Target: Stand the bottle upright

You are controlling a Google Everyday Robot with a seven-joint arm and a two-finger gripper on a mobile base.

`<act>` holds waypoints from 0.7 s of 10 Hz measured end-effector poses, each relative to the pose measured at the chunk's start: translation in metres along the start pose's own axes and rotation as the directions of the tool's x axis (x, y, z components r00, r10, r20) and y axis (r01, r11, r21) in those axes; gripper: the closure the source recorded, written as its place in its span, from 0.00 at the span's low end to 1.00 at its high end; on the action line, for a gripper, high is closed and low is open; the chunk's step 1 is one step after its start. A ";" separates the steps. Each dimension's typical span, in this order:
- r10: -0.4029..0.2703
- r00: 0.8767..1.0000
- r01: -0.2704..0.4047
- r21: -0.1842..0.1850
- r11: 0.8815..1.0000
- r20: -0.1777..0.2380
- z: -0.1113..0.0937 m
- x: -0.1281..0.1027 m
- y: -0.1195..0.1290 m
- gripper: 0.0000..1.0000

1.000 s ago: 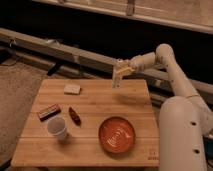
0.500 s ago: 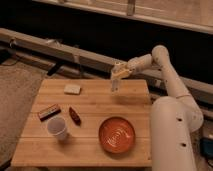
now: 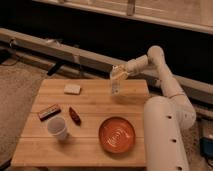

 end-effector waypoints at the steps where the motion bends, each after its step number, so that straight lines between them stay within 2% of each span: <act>1: -0.007 1.000 0.007 -0.001 1.000 -0.014 0.001 0.002 -0.001 1.00; 3: -0.018 0.999 0.018 -0.006 1.000 -0.041 0.006 0.009 -0.001 1.00; 4: -0.027 0.998 0.027 0.007 1.000 -0.050 0.007 0.011 -0.003 1.00; 7: -0.043 0.998 0.045 0.043 0.998 -0.040 0.009 0.016 -0.006 1.00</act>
